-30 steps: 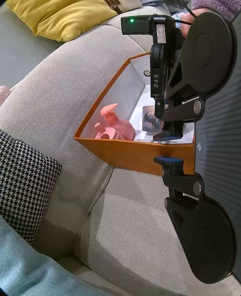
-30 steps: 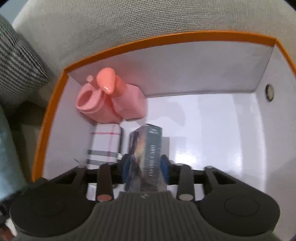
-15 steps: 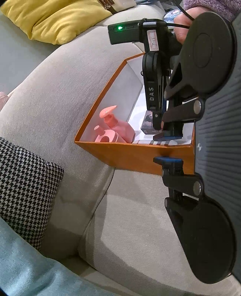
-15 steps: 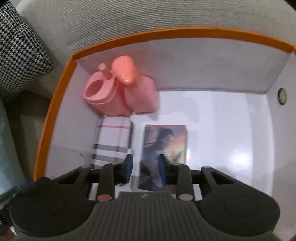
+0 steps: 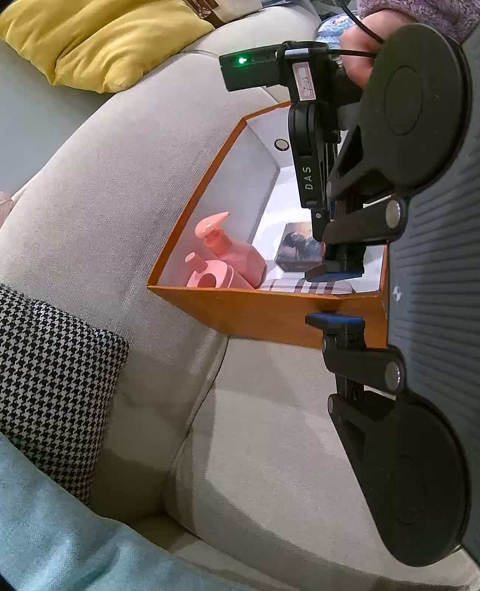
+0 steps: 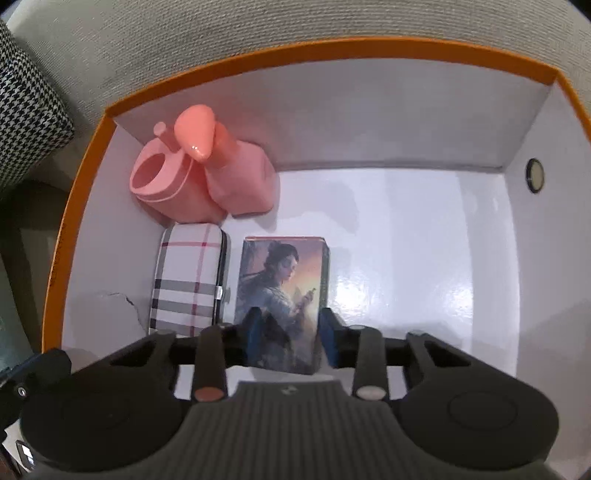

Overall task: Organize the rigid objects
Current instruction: 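Withdraw both tools from the orange box toward the remaining items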

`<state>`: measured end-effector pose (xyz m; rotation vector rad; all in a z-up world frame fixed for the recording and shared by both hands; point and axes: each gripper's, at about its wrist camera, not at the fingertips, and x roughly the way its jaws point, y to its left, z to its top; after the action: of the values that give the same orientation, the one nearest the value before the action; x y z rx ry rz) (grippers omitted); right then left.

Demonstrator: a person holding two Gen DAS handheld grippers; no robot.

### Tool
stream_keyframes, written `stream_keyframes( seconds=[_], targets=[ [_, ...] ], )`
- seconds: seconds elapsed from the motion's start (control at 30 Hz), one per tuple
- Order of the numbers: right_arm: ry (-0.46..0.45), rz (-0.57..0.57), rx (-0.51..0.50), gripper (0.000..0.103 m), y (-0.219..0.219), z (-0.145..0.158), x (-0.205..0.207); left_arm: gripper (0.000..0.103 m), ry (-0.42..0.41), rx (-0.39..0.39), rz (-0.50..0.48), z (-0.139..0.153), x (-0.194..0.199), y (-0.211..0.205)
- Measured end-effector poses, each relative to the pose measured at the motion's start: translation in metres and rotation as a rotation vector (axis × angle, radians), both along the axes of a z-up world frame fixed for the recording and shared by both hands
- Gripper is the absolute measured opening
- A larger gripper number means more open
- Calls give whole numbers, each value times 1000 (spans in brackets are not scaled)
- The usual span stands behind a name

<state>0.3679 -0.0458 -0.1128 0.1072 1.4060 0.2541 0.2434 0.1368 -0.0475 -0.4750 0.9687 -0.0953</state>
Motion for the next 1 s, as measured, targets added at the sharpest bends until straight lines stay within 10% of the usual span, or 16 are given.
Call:
stream_keyframes(
  seconds=[0.47,0.77,1.0],
  targets=[
    [-160,93,45,22,-8,40,-34,19,-111,42,-5,33,-32,-4],
    [-418,75,160,24,-69,122,-143,19,-173,-29,-121,65,-101,-45],
    [-471,-5,126,24,-109,113,-231,19,-67,-72,-204,27,-140,-95]
  ],
)
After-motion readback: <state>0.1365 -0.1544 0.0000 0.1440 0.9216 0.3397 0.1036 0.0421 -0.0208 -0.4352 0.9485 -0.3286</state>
